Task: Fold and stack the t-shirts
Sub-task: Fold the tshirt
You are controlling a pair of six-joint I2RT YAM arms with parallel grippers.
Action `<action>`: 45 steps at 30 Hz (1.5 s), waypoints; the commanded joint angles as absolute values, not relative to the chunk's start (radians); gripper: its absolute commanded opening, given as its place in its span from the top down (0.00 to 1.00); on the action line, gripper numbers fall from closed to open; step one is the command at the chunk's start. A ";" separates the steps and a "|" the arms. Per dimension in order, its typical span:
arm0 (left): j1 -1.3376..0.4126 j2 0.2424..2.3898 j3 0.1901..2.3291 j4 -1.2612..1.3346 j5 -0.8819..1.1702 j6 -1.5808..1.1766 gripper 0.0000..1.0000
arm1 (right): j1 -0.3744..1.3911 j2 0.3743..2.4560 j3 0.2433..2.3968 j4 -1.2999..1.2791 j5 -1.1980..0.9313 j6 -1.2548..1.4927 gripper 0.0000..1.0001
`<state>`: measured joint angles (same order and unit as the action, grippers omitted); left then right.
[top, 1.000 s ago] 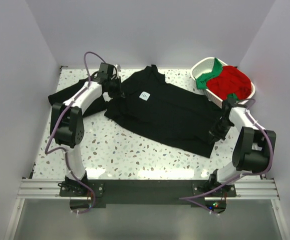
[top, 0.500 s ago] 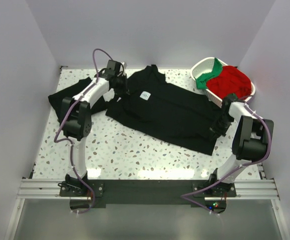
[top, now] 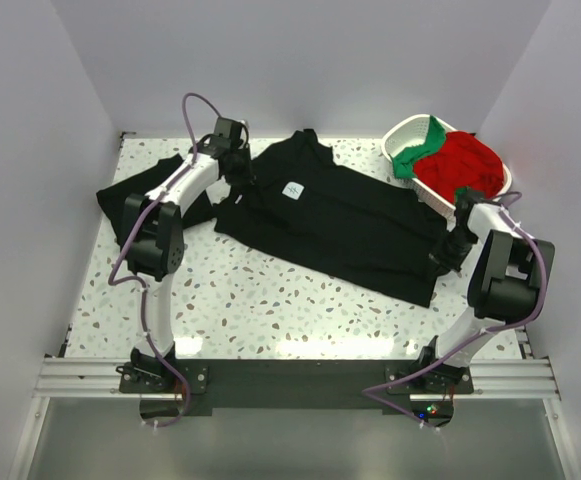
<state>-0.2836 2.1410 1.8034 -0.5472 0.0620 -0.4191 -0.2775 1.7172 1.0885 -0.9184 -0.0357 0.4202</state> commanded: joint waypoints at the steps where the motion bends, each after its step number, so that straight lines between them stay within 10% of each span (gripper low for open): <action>1: -0.285 2.083 1.807 -0.519 0.005 -0.457 1.00 | -0.284 1.749 1.123 -0.900 -0.008 0.397 1.00; 3: -0.285 2.086 1.813 -0.517 0.008 -0.462 0.84 | -0.284 1.756 1.127 -0.899 -0.021 0.396 1.00; 6: -0.285 2.082 1.847 -0.538 0.020 -0.456 0.47 | -0.285 1.747 1.141 -0.903 -0.058 0.391 0.65; 11: -0.275 1.990 1.842 -0.555 0.029 -0.449 0.26 | -0.285 1.660 1.198 -0.954 -0.061 0.371 0.27; 25: -0.123 1.478 1.088 -0.396 0.152 -0.437 0.24 | -0.287 1.445 0.931 -0.986 -0.117 0.433 0.26; 45: -0.087 1.431 0.940 -0.379 0.189 -0.422 0.29 | -0.321 1.565 0.825 -0.838 -0.075 0.466 0.50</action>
